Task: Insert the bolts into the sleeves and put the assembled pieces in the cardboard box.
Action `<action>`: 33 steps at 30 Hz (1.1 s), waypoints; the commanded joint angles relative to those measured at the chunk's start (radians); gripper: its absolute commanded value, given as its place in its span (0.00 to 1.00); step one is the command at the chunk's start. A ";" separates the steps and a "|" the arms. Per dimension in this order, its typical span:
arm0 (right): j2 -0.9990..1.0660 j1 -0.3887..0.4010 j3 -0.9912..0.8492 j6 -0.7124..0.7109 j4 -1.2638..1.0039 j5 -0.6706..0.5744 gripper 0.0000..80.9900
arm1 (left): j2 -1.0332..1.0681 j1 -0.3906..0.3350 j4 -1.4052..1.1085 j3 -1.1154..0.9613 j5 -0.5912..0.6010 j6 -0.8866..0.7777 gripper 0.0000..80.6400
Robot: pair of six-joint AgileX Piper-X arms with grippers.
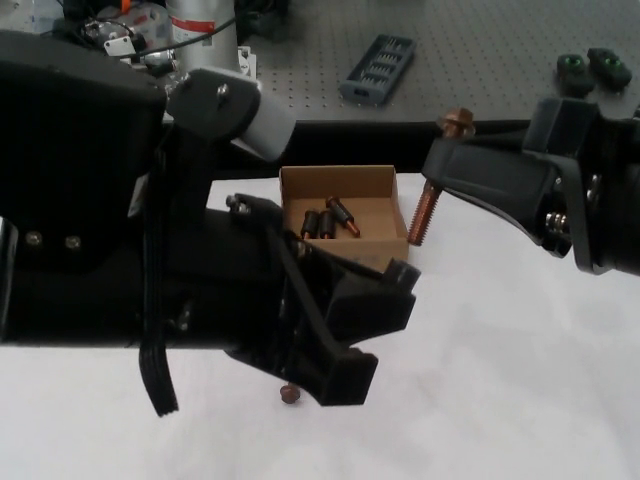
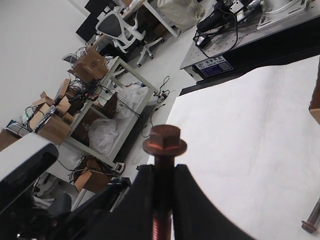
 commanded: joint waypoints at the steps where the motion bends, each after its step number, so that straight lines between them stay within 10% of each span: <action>1: 0.002 -0.007 -0.003 -0.012 -0.019 -0.008 0.02 | -0.011 -0.002 -0.036 -0.005 -0.005 -0.018 0.01; 33: 0.027 -0.007 -0.003 -0.056 0.007 -0.029 0.02 | -0.011 -0.002 -0.091 -0.008 -0.021 -0.042 0.01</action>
